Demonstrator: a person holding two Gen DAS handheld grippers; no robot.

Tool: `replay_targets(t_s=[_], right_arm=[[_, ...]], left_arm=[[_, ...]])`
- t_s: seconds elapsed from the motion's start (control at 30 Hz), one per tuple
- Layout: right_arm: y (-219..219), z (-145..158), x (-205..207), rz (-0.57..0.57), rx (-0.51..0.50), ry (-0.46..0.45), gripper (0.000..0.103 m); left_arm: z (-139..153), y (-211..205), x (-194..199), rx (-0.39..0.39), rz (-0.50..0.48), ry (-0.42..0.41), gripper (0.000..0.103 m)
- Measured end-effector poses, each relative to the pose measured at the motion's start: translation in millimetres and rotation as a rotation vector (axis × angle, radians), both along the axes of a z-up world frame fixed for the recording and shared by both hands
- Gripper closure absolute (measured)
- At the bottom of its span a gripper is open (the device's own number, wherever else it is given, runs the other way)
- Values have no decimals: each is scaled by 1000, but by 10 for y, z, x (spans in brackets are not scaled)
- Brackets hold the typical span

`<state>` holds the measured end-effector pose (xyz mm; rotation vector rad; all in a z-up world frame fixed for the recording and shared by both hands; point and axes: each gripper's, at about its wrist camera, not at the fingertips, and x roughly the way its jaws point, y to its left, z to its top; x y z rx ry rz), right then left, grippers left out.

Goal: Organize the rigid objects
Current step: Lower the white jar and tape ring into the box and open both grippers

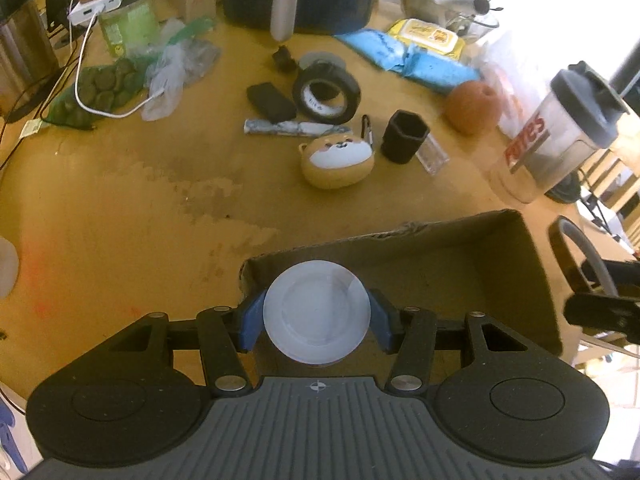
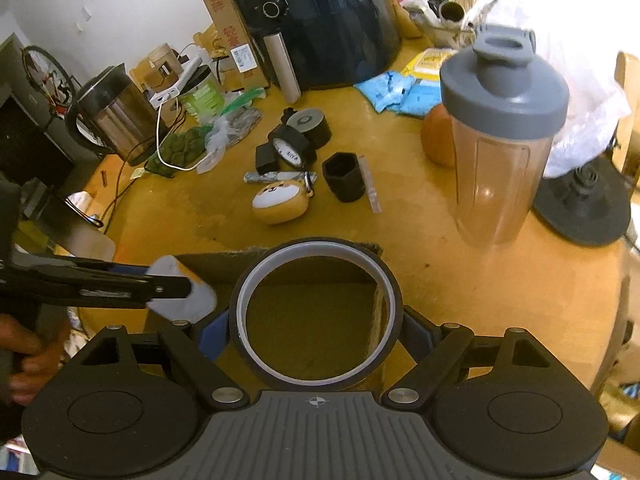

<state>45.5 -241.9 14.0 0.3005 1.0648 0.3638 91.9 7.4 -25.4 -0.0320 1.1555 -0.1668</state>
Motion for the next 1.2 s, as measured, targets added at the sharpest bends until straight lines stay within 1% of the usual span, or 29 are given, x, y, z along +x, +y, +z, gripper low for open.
replay_targets(t_s=[0.1, 0.17, 0.33, 0.63, 0.77, 0.93, 1.0, 1.07, 1.13, 1.2], right_arm=[[5, 0, -35, 12, -1, 3, 16], [1, -4, -52, 15, 3, 5, 16], [7, -4, -70, 22, -2, 5, 16], [74, -59, -51, 61, -21, -3, 16], [153, -25, 17, 90, -22, -24, 16], [297, 41, 133, 137, -18, -57, 15], [374, 44, 180, 155, -36, -73, 15], [456, 23, 215, 180, -71, -74, 0], [478, 21, 190, 181, -98, -85, 0], [478, -14, 181, 189, -89, -63, 0]], left_arm=[[-62, -1, 0, 1, 14, 3, 50], [-50, 2, -17, 4, 22, -17, 50], [78, -18, -92, 22, 36, -32, 50], [302, -61, -337, 31, 73, -53, 49], [323, -52, -436, 57, 112, -54, 49], [350, 5, -556, 55, 152, -55, 49], [363, 30, -609, 48, 164, -54, 49], [376, 63, -660, 42, 179, -54, 49], [386, 103, -709, 29, 200, -53, 49], [389, 128, -746, 29, 222, -58, 49]])
